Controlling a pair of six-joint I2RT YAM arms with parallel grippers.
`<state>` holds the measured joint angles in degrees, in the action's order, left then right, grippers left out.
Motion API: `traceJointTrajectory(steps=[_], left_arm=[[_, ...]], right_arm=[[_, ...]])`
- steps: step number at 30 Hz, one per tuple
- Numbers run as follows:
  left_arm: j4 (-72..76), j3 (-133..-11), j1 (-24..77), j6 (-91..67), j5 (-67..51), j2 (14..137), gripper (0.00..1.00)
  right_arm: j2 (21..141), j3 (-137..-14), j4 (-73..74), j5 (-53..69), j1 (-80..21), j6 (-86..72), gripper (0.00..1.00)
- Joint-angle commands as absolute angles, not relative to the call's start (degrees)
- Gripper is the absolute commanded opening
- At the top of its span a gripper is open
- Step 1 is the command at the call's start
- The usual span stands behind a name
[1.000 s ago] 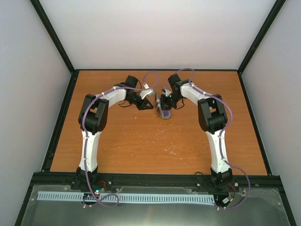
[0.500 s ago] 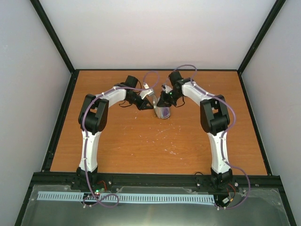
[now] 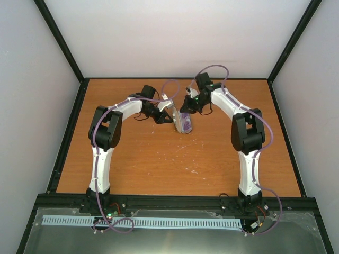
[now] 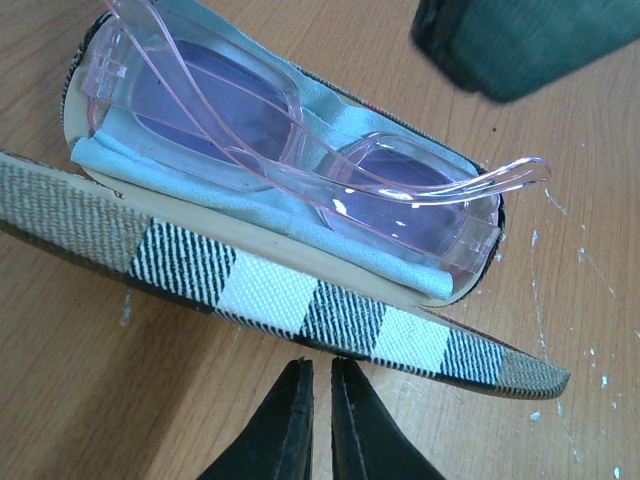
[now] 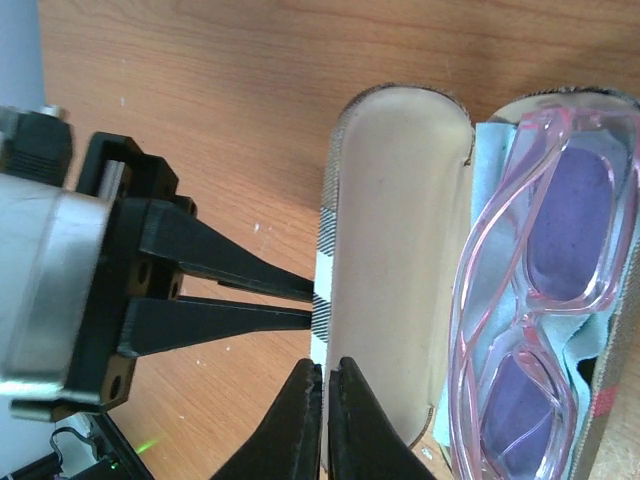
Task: Organize the sunglasses
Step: Adjust the sunglasses in the sunglasses case.
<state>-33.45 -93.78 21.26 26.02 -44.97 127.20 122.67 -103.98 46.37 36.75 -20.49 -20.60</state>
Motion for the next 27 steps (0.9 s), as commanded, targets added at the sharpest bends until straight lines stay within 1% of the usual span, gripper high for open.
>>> traceJointTrajectory(steps=[1, 7, 16, 22, 24, 27], left_arm=[[-33.43, -95.04, 21.53, 26.21, -45.44, 124.68, 0.09], [-33.44, -95.19, 21.53, 26.01, -45.53, 124.98, 0.09], [-33.50, -94.69, 21.53, 25.96, -45.51, 124.77, 0.09], [-33.50, -94.47, 21.53, 26.02, -45.35, 124.71, 0.09], [-33.49, -94.61, 21.53, 26.07, -45.42, 124.73, 0.09], [-33.59, -95.02, 21.53, 25.97, -45.42, 124.78, 0.09]], right_arm=[[125.76, -104.23, 47.63, 37.91, -20.72, -19.40, 0.05], [126.97, -102.30, 47.65, 38.57, -20.83, -18.70, 0.05], [128.38, -95.74, 44.96, 36.79, -20.66, -19.20, 0.04], [127.87, -95.01, 43.64, 37.14, -20.65, -19.42, 0.03], [126.60, -95.29, 43.04, 37.46, -20.61, -19.64, 0.04], [123.97, -96.36, 42.46, 37.95, -20.63, -20.11, 0.09]])
